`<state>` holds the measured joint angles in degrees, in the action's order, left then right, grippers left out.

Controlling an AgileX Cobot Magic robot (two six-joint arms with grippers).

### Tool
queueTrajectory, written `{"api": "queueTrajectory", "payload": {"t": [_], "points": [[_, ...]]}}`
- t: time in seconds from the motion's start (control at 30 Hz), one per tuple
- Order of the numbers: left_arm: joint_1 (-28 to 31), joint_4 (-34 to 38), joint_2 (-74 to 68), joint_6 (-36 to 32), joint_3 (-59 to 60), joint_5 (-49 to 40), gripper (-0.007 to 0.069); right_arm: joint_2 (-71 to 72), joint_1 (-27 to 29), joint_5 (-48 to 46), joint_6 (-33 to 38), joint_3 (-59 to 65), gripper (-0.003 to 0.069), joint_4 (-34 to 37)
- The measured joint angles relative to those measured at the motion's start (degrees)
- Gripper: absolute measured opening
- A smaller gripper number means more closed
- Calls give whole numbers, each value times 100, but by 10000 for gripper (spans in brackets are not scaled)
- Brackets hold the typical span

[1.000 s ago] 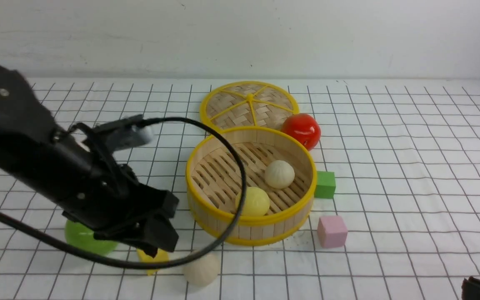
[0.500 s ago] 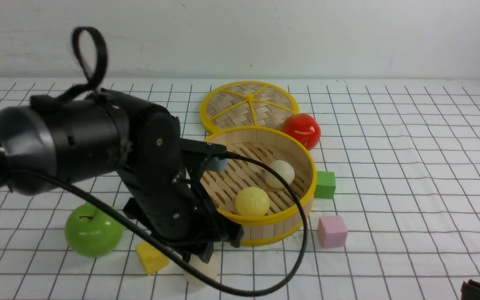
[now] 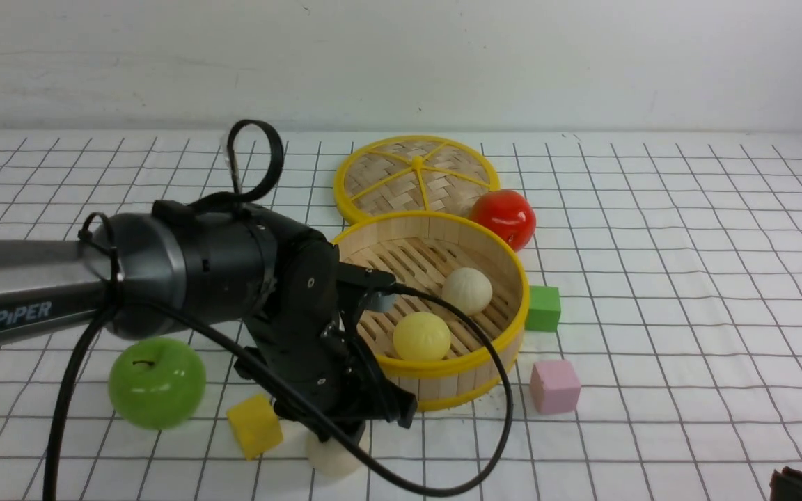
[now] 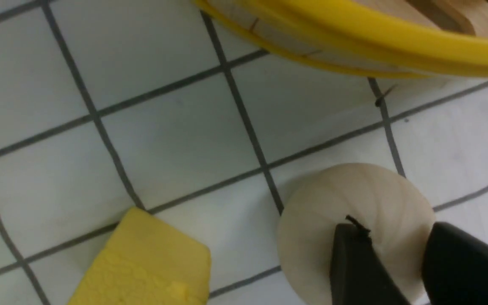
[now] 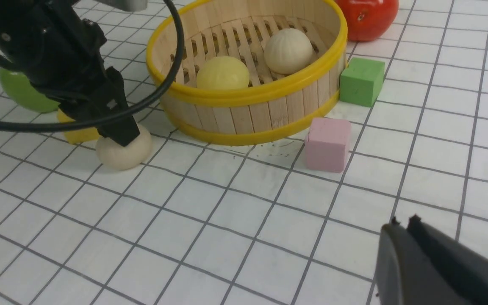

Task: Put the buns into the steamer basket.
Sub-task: Use the left arm to grab a steamed stuffed bun, then use the left arm to put the steamed stuffed bun into the steamer

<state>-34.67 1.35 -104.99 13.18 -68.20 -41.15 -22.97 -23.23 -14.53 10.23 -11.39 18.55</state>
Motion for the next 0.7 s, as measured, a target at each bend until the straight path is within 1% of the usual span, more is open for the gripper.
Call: {"api": "queueTrajectory", "payload": {"t": [0.17,0.23,0.27,0.3,0.4,0.43,0.47,0.53,0.57,0.6,0.7], "points": [[0,-43,-48,0,-31,4,227,0,0,0,0,0,25,0],[0,-55,-48,0,-38,-25,179,0,0,-5,0,0,29,0],[0,-61,-48,0,-38,-34,168,0,0,-5,0,0,30,0],[0,-73,-42,0,-62,-121,115,0,0,-5,0,0,33,0],[0,-135,-9,0,-194,-305,15,0,0,-5,0,0,37,0],[0,-135,-9,0,-194,-320,10,0,0,-5,0,0,38,0],[0,-135,39,-20,-352,-516,-13,0,0,-5,0,0,42,0],[0,-135,76,-59,-461,-658,-13,0,0,-5,0,0,43,0],[0,-135,151,-150,-680,-959,-13,0,0,-5,0,0,45,0],[0,-135,162,-161,-711,-994,-13,0,0,-5,0,0,46,0],[0,-207,351,-270,-1406,-1608,-13,0,0,-5,0,0,50,0]]}}
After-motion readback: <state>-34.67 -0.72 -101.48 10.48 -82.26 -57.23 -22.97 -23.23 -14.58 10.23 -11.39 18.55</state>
